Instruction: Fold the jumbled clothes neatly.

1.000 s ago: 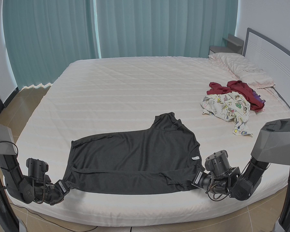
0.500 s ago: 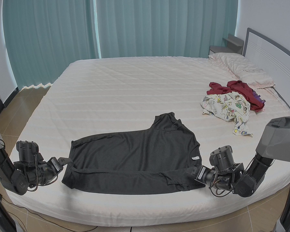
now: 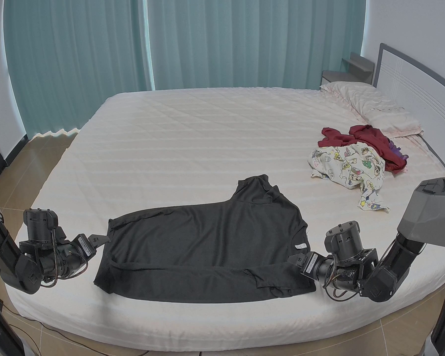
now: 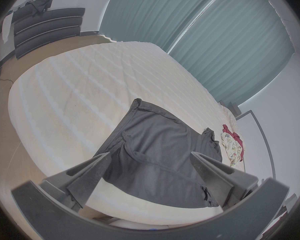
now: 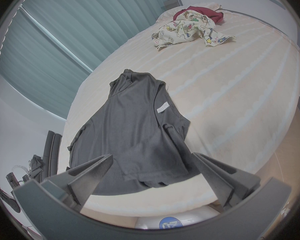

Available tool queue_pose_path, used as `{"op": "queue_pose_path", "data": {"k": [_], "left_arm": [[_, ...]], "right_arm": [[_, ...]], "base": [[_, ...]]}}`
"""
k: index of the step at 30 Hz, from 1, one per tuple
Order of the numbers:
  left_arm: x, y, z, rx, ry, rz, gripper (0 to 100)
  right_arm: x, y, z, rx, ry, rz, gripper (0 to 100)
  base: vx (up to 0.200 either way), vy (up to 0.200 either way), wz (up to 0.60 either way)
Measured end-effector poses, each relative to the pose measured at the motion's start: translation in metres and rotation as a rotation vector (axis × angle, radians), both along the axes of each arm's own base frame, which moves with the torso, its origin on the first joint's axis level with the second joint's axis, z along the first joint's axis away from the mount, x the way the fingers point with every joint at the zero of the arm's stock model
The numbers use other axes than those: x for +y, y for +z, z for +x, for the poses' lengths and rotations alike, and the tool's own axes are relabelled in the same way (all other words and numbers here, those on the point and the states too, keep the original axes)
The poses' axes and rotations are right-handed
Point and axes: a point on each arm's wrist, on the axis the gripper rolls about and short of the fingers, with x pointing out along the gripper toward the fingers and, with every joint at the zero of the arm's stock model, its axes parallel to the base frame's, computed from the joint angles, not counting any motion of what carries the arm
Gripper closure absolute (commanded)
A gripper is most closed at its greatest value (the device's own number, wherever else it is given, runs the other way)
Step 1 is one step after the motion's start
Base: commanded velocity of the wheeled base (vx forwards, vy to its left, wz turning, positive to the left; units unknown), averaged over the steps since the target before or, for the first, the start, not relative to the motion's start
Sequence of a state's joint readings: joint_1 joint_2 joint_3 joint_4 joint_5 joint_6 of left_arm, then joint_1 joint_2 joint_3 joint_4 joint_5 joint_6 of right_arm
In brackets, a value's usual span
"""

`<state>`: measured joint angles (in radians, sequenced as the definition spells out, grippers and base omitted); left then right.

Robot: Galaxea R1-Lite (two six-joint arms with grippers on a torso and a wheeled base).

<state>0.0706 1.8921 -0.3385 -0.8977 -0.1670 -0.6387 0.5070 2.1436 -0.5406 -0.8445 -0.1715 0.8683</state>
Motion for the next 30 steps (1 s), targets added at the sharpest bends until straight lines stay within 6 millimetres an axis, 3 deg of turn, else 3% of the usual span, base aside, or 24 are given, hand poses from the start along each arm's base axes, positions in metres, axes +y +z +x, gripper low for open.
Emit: {"op": "queue_pose_path", "data": {"k": [10,20,27,28,30], "left_arm": [[-0.002,-0.015,0.009,0.046,-0.017,-0.002,0],[-0.006,-0.058,0.025,0.14,-0.195,0.175,0],[-0.005,-0.08,0.042,0.173,-0.218,0.258,0],[-0.005,-0.082,0.044,0.175,-0.216,0.272,100],[-0.005,-0.085,0.048,0.179,-0.21,0.293,100]], "right_arm": [[0.0,0.0,0.0,0.0,0.0,-0.001,0],[-0.002,-0.005,-0.004,0.016,0.026,-0.041,0],[-0.004,-0.01,-0.007,0.033,0.033,-0.061,0],[-0.004,-0.01,-0.007,0.034,0.033,-0.062,0],[-0.004,-0.011,-0.008,0.038,0.033,-0.064,0]], "base": [[0.0,0.0,0.0],[0.0,0.0,0.0],[0.0,0.0,0.0],[0.0,0.0,0.0],[0.0,0.0,0.0]]}}
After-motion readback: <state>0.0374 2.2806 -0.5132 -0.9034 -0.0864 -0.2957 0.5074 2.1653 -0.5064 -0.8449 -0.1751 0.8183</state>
